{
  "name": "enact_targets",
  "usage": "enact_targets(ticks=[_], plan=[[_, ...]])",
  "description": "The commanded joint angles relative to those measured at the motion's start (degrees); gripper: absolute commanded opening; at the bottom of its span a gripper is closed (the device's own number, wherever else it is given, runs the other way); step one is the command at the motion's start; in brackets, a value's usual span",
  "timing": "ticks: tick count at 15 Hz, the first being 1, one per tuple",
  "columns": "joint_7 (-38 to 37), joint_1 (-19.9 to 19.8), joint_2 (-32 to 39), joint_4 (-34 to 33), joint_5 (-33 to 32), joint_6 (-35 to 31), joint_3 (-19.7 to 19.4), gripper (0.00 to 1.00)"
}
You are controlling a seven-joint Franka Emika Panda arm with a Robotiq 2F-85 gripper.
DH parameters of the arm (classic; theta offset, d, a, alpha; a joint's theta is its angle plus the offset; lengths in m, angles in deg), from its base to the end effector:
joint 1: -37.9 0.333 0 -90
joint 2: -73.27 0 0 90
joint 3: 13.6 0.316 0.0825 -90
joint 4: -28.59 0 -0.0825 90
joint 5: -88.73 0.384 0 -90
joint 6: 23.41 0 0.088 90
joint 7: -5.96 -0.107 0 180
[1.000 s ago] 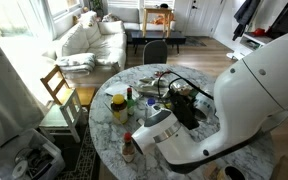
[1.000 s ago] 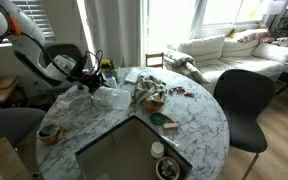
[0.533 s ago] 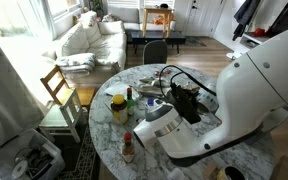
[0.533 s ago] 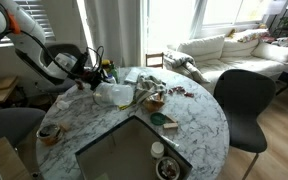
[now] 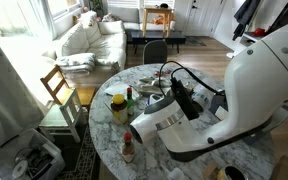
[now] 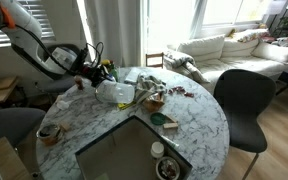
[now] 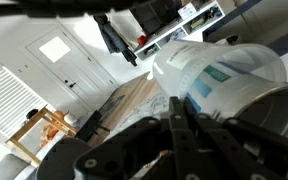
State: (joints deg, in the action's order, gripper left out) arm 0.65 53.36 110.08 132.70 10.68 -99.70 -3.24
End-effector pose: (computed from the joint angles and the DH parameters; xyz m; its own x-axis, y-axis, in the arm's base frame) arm 0.5755 0.1329 0.2195 0.6618 0.1048 -0.7423 0.7425 0.0451 0.6683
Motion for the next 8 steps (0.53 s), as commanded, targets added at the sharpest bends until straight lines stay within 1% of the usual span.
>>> enact_targets(ticks=[1,3,5,8], plan=[[-1.4,-1.6,0.0,1.8,0.1,-6.2,1.1,0.01],[-1.0,-1.8,0.1,2.9,-0.1,-9.4,0.9,0.01],[0.1,-2.4,-1.0,5.9,-0.5,-13.3,1.0,0.01],[1.0,-2.6,-2.1,8.7,-1.0,-15.6,0.5,0.01]])
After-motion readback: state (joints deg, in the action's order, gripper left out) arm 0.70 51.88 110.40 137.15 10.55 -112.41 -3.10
